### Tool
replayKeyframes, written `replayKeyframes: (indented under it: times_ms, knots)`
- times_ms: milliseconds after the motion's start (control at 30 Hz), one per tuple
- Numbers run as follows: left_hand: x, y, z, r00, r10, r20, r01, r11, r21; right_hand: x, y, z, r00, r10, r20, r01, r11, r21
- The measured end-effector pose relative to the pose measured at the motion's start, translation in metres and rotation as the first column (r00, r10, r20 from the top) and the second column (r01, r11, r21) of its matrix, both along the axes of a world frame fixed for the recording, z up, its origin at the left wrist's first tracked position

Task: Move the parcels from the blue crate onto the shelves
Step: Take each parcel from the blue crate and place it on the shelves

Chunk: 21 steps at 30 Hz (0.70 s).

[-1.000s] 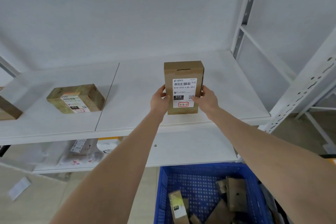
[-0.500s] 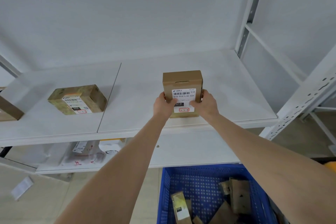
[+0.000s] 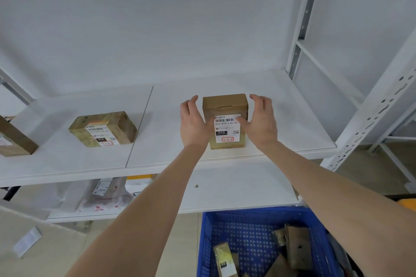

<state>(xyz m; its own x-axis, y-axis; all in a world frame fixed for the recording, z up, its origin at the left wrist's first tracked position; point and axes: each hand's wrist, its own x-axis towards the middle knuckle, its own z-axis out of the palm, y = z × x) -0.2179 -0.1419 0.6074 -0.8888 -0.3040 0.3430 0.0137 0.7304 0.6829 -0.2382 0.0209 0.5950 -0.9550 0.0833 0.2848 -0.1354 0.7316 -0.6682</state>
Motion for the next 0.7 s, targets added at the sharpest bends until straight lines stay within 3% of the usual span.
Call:
replayKeyframes:
  times_ms: [100,233,400,700]
  knots:
    - [0.002,0.0,0.009,0.993,-0.105,-0.058,0.088,0.965,-0.248,0.003,-0.002,0.014,0.991,0.075,-0.113,-0.053,0.982,0.18]
    - [-0.004,0.003,0.012,0.963,-0.263,-0.061,0.205,0.858,-0.471,0.001,-0.007,0.018,0.978,0.17,-0.119,-0.118,0.928,0.354]
    - [-0.01,0.005,0.012,0.959,-0.282,-0.002,0.227,0.776,-0.588,-0.004,-0.009,0.015,0.955,0.247,-0.164,-0.155,0.887,0.435]
    - [-0.023,0.005,0.004,0.972,-0.229,-0.057,0.103,0.63,-0.769,-0.013,-0.015,0.008,0.944,0.226,-0.242,-0.068,0.847,0.527]
